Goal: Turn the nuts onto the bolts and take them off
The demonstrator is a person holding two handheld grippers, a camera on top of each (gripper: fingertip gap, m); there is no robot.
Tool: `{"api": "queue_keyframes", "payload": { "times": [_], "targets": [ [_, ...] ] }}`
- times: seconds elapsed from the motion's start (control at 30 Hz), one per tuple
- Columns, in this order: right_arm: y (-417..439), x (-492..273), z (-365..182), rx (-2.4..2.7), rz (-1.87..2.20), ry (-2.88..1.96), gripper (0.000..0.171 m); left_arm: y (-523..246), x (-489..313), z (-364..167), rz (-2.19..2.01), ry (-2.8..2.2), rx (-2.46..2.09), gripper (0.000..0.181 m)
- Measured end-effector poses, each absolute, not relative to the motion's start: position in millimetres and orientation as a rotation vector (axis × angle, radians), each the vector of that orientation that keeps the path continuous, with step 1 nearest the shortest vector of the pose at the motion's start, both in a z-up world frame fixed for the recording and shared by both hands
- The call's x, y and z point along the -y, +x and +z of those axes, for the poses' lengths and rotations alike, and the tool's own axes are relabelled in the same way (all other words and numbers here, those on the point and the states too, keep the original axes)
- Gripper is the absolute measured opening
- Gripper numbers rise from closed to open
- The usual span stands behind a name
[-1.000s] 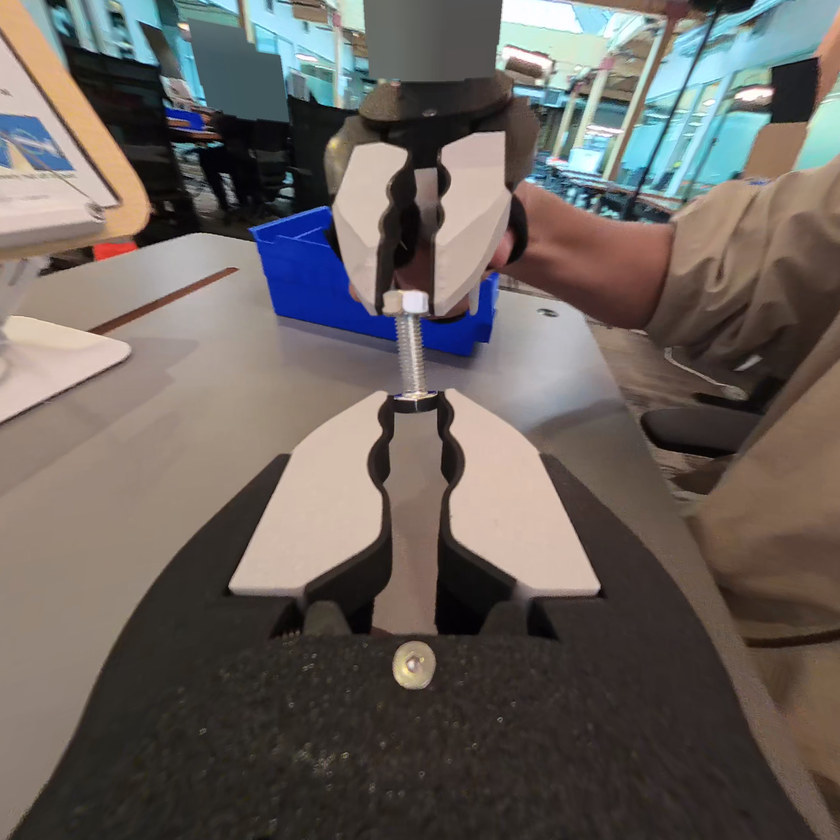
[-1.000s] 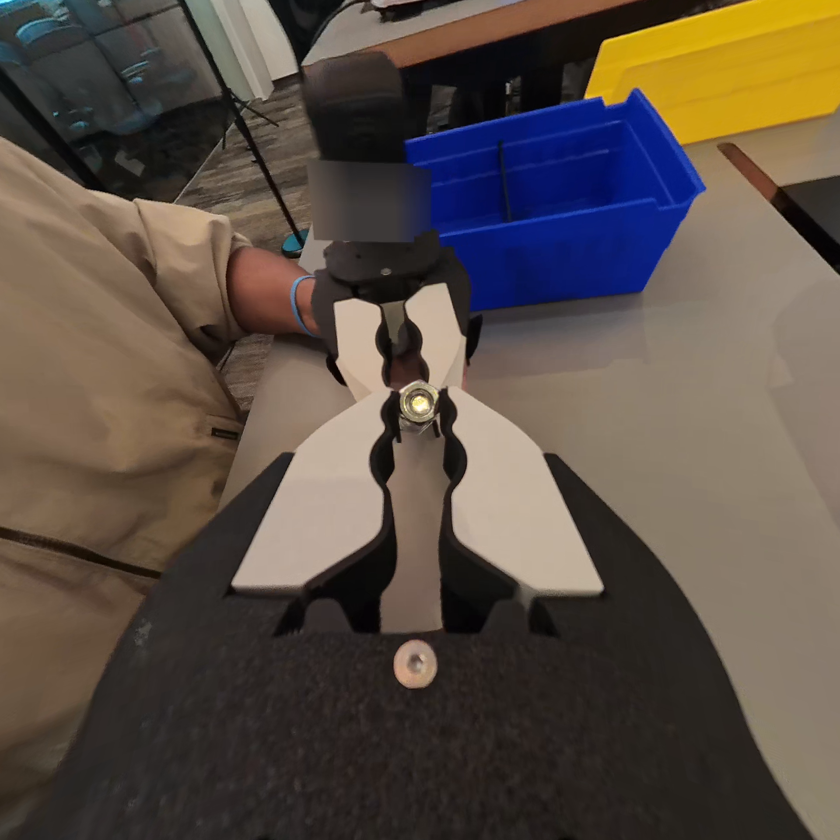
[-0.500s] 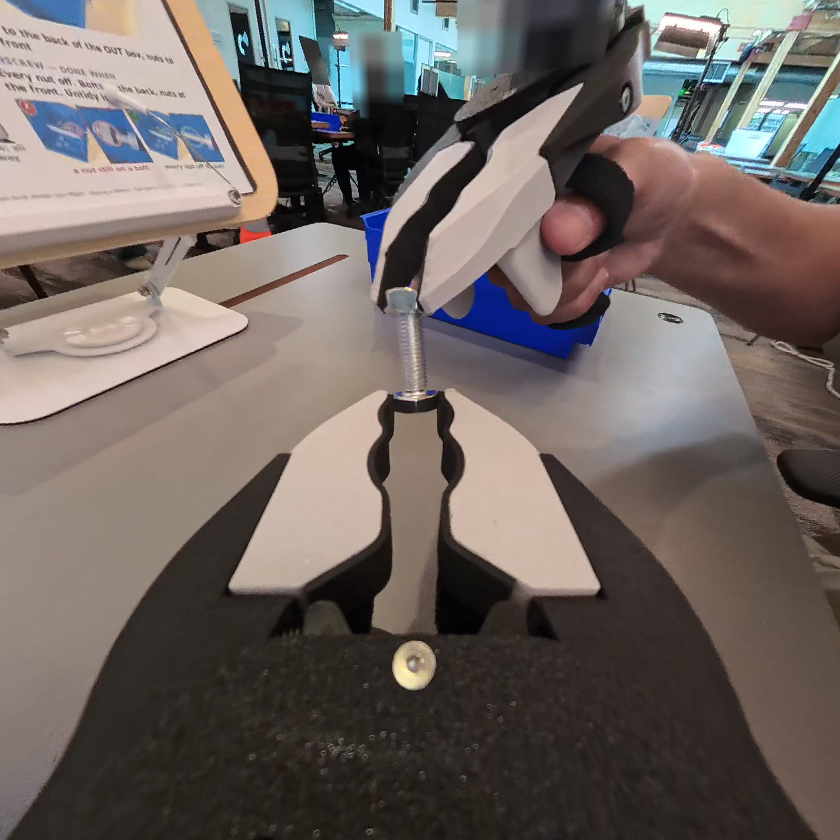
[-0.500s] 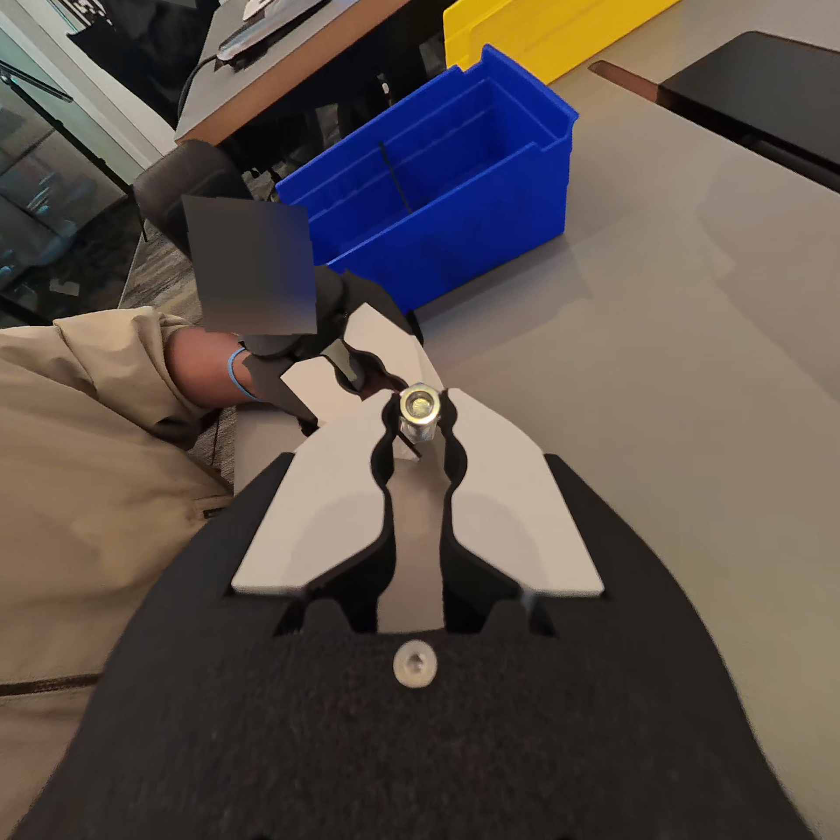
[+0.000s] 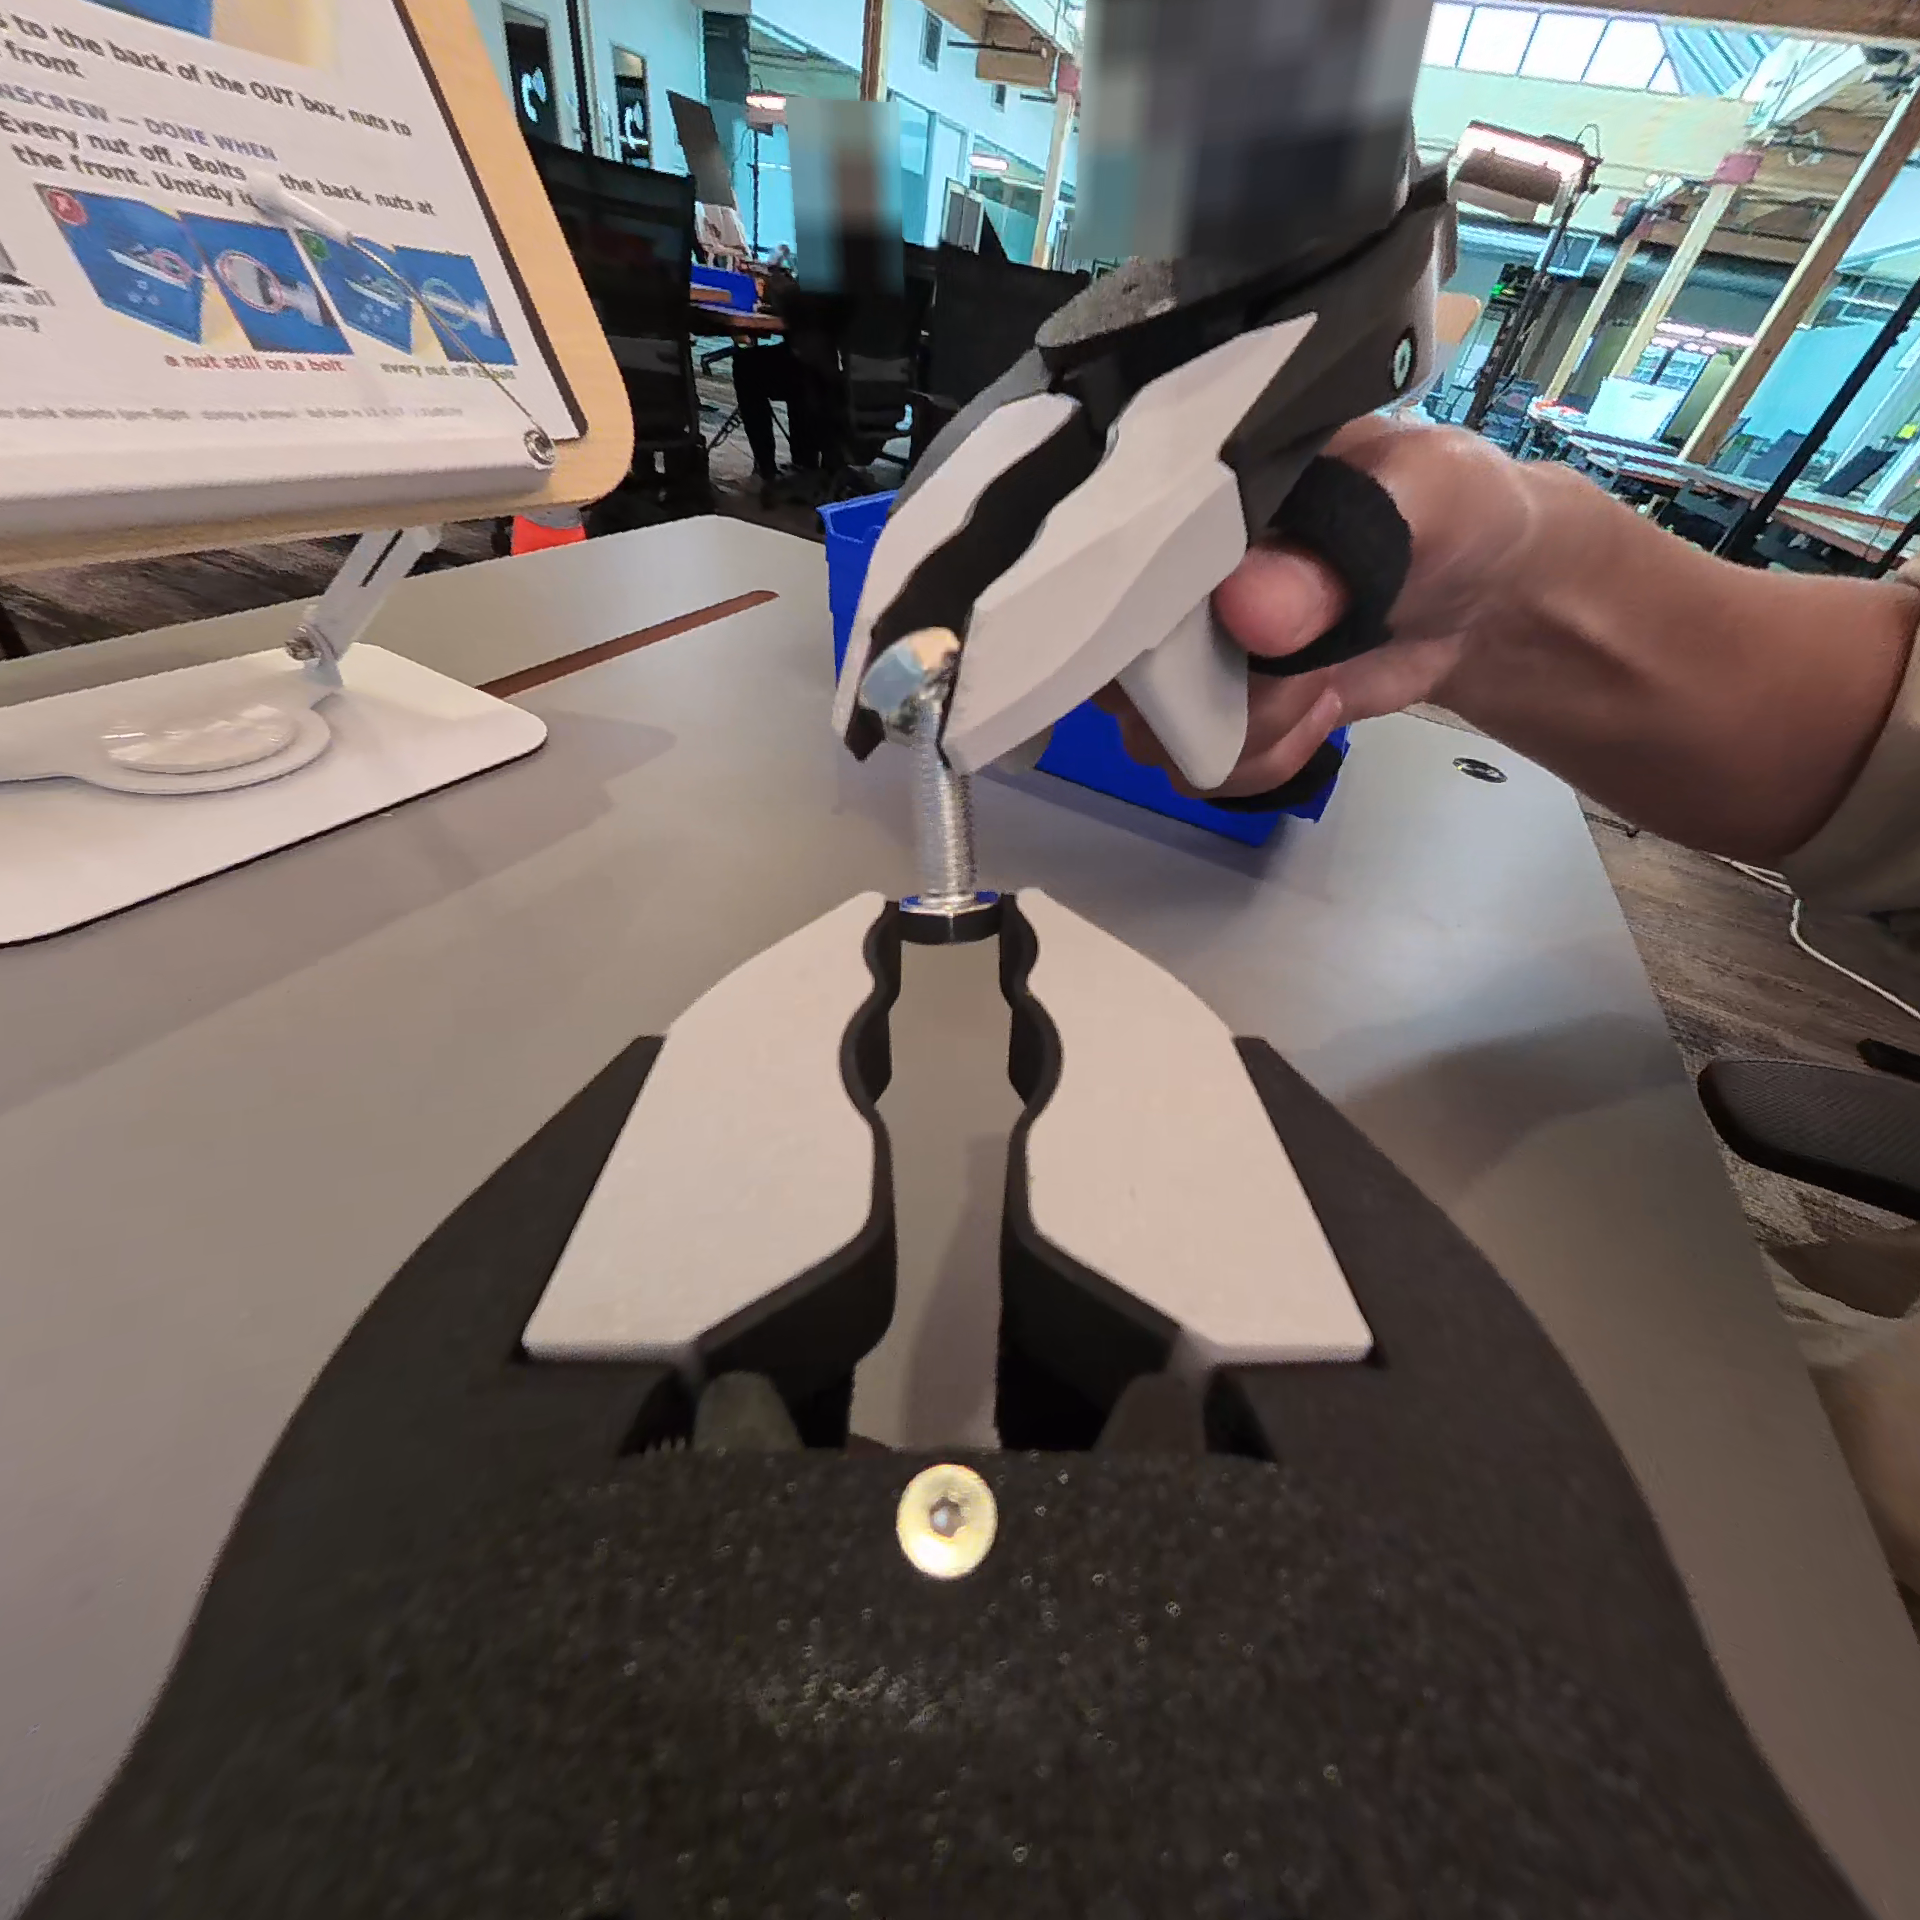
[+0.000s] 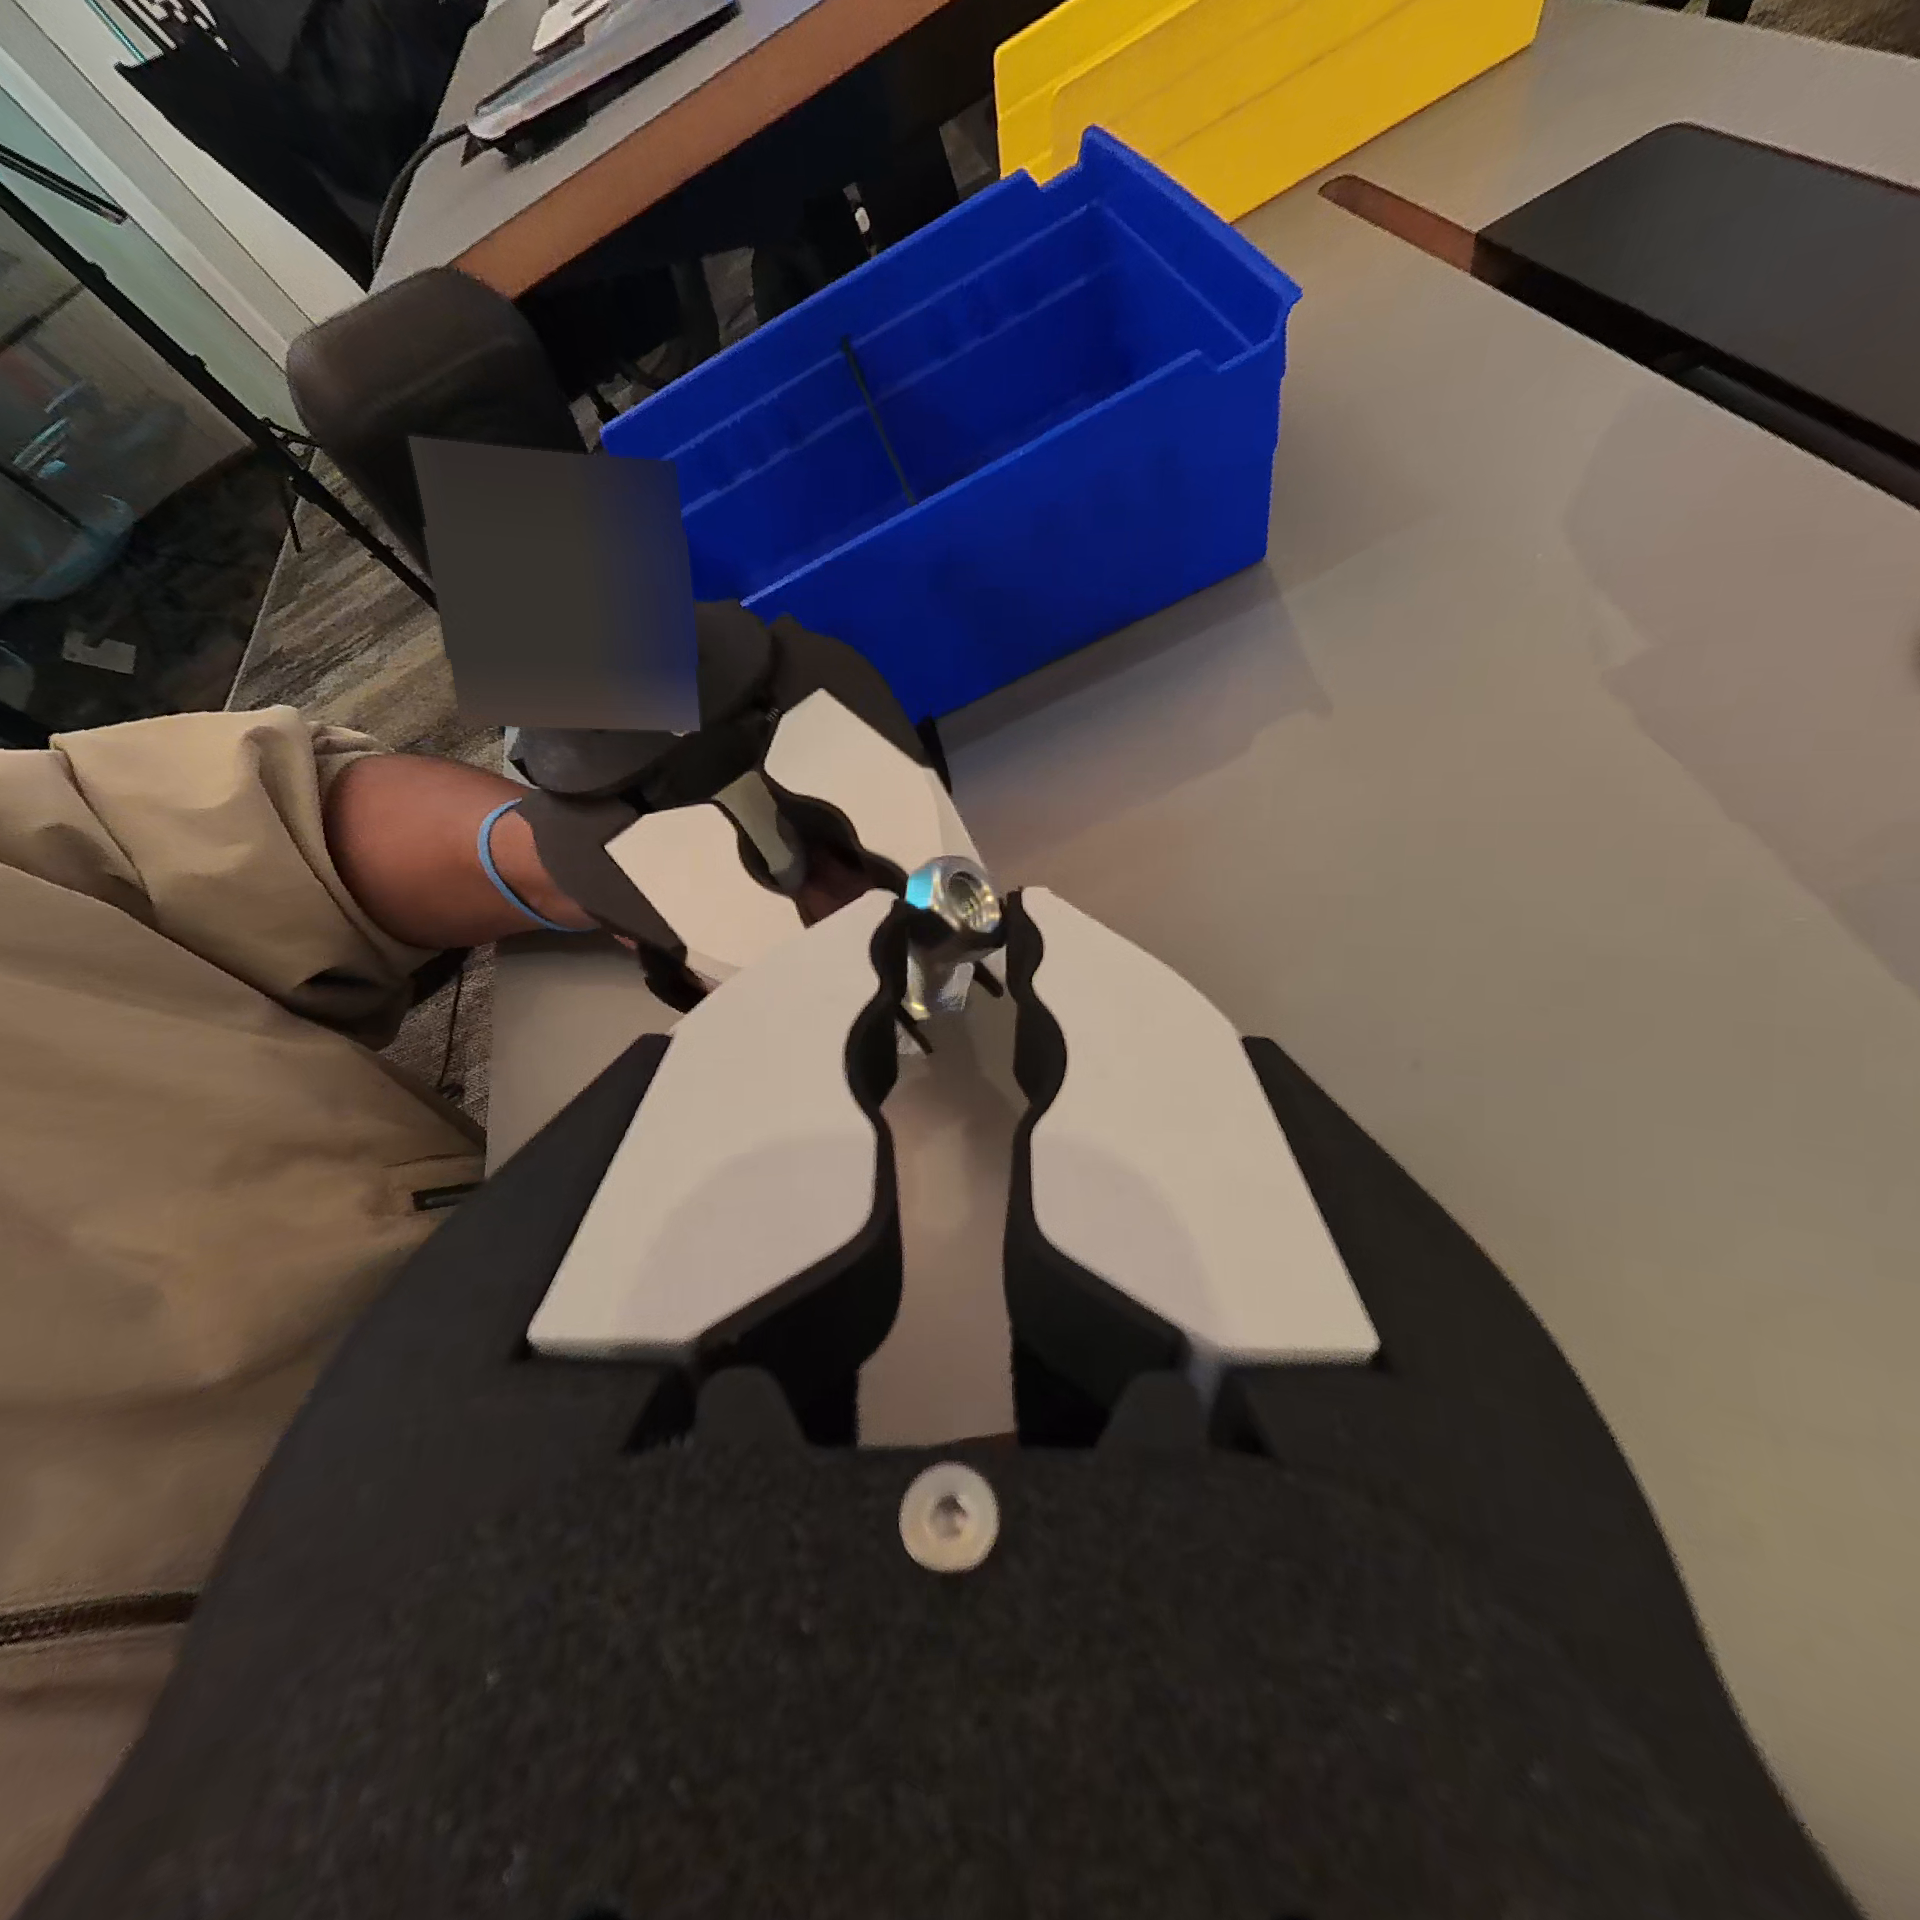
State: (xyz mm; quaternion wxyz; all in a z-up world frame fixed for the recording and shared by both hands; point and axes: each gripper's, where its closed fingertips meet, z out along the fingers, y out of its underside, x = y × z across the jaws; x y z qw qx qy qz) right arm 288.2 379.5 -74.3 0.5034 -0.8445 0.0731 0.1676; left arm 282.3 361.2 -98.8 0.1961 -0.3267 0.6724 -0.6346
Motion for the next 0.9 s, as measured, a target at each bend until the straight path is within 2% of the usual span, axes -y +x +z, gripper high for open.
{"api": "queue_keyframes", "payload": {
  "times": [0.43, 0.73, 0.9],
  "targets": [
    [294, -377, -72, 0.044, 0.061, -2.099, 0.017, 286, -363, -108, -1.784, -0.975, -1.913, 0.017],
    [308, -364, -82, 0.485, -0.613, -2.121, 0.016, 273, -357, -98, -2.002, -0.95, -1.997, 0.017],
    [297, -366, -73, 0.564, -0.656, -2.007, 0.016, 268, -353, -100, -2.017, -0.924, -2.05, 0.017]
  ]
}}
